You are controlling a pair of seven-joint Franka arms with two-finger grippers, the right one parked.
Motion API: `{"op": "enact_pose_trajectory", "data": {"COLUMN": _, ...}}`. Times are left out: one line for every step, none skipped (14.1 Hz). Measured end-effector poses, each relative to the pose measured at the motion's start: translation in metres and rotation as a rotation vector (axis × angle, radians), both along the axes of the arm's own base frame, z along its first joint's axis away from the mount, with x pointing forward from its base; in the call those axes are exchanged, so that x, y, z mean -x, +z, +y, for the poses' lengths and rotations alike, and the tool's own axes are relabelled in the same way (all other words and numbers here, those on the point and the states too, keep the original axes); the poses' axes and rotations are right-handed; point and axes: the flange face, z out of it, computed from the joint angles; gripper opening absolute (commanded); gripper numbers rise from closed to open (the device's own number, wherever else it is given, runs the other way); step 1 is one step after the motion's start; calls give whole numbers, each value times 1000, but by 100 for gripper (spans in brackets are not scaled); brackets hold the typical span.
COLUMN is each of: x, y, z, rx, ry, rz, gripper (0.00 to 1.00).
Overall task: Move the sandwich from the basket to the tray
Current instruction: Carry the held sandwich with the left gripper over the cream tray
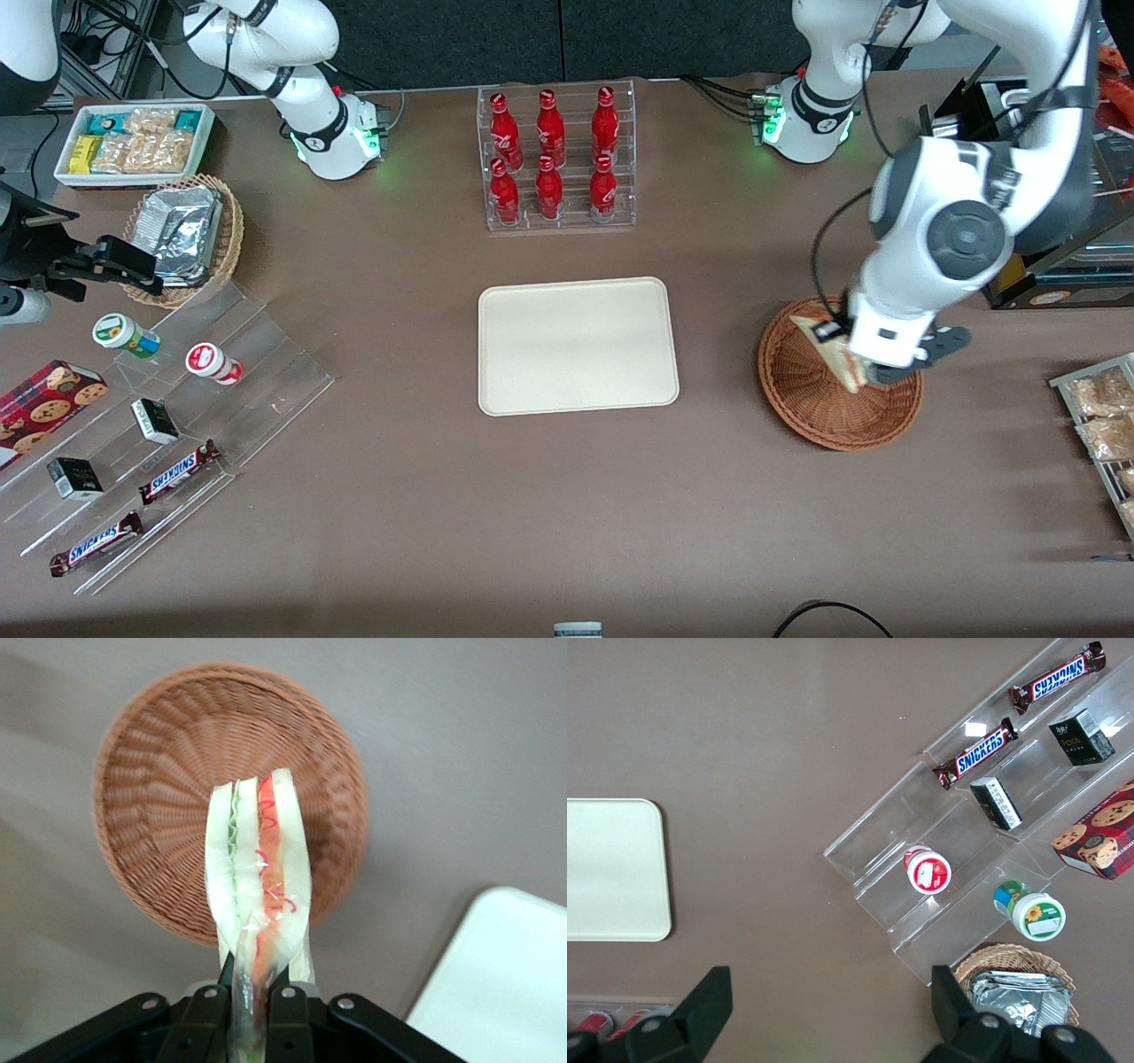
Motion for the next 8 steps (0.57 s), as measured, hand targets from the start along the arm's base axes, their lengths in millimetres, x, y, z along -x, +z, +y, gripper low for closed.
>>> {"op": "enact_pose_trajectory", "data": {"x": 5, "y": 0, "z": -19, "rx": 2, "ry": -32, "rz": 0, "gripper": 0}}
{"op": "enact_pose_trajectory", "data": {"x": 11, "y": 0, "z": -38, "rx": 11, "ry": -61, "rz": 1, "gripper": 0}}
{"op": "enact_pose_trajectory", "data": {"x": 17, "y": 1, "z": -60, "rx": 30, "ry": -87, "rz": 4, "gripper": 0}}
{"op": "enact_pose_trajectory", "data": {"x": 24, "y": 2, "z": -82, "rx": 45, "ry": -117, "rz": 6, "gripper": 0}}
{"op": "enact_pose_trajectory", "data": {"x": 30, "y": 1, "z": -103, "rx": 56, "ry": -145, "rz": 7, "gripper": 0}}
{"op": "enact_pose_trajectory", "data": {"x": 34, "y": -1, "z": -122, "rx": 72, "ry": -168, "rz": 8, "gripper": 0}}
{"op": "enact_pose_trajectory", "data": {"x": 37, "y": -5, "z": -140, "rx": 92, "ry": -187, "rz": 2, "gripper": 0}}
{"op": "enact_pose_trajectory", "data": {"x": 39, "y": -13, "z": -157, "rx": 110, "ry": -206, "rz": -4, "gripper": 0}}
